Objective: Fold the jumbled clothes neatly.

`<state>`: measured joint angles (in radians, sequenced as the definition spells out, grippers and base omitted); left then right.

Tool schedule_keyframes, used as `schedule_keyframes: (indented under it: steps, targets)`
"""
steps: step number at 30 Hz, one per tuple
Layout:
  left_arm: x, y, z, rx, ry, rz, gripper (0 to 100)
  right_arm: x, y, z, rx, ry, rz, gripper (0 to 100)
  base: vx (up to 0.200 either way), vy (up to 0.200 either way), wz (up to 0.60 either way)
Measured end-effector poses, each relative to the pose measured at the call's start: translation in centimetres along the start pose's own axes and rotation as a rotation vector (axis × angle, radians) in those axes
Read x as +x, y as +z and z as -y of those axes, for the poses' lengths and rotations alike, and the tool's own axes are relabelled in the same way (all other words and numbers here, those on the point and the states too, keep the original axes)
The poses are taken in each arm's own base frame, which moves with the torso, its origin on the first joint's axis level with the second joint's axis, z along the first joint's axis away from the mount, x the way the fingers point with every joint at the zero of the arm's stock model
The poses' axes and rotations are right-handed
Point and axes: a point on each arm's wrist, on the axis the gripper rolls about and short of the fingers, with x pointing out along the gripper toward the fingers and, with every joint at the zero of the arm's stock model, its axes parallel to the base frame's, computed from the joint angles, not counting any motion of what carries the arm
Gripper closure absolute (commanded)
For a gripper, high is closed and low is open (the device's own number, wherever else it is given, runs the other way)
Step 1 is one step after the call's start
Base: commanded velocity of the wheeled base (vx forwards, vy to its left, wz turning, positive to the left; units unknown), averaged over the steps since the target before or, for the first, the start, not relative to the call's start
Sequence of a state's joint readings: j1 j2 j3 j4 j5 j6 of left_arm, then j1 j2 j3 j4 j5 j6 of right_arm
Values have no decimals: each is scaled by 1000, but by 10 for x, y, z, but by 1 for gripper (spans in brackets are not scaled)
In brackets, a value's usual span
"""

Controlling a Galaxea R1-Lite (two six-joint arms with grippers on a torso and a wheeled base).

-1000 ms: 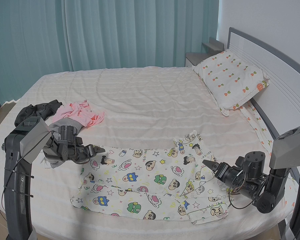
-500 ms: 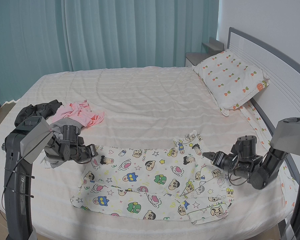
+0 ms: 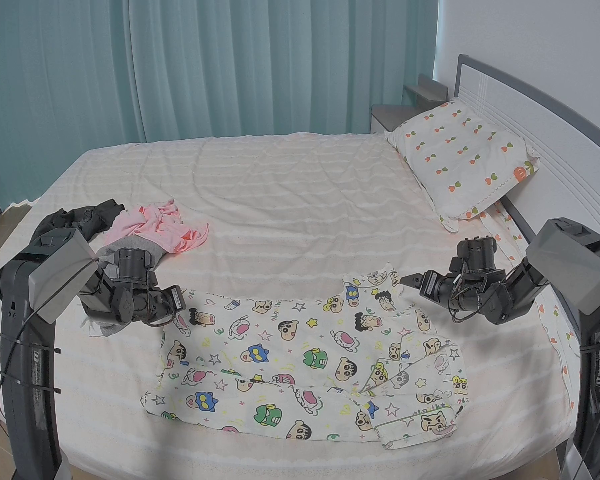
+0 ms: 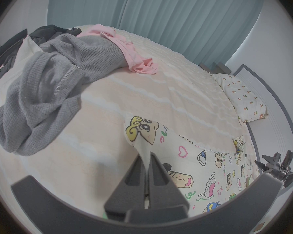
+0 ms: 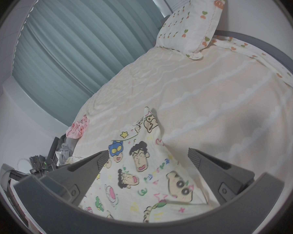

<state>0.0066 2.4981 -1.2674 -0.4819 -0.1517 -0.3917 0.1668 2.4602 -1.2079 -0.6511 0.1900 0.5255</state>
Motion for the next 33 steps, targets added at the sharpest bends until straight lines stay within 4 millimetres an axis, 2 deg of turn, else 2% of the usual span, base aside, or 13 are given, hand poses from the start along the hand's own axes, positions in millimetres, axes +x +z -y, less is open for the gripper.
schedule_keyframes:
  steps: [3,8,13,26,27,33]
  targets:
    - [-3,-1,2,2,18,6,100,16,-1,6,-18,-11,-29,0,0,0,0]
    - [-5,-3,3,4,37,15,100,30,1,8,-22,8,-57,0,0,0,0]
    - [-7,-6,5,4,30,33,100,39,-1,8,-22,44,-90,0,0,0,0]
    - [-16,-14,16,16,17,18,100,60,-8,-6,-39,111,-144,0,0,0,0]
    - [-17,-14,16,17,16,17,100,61,-8,-6,-39,109,-149,100,0,0,0]
    - [-21,-16,21,23,11,12,100,66,-6,-5,-26,98,-166,100,0,0,0]
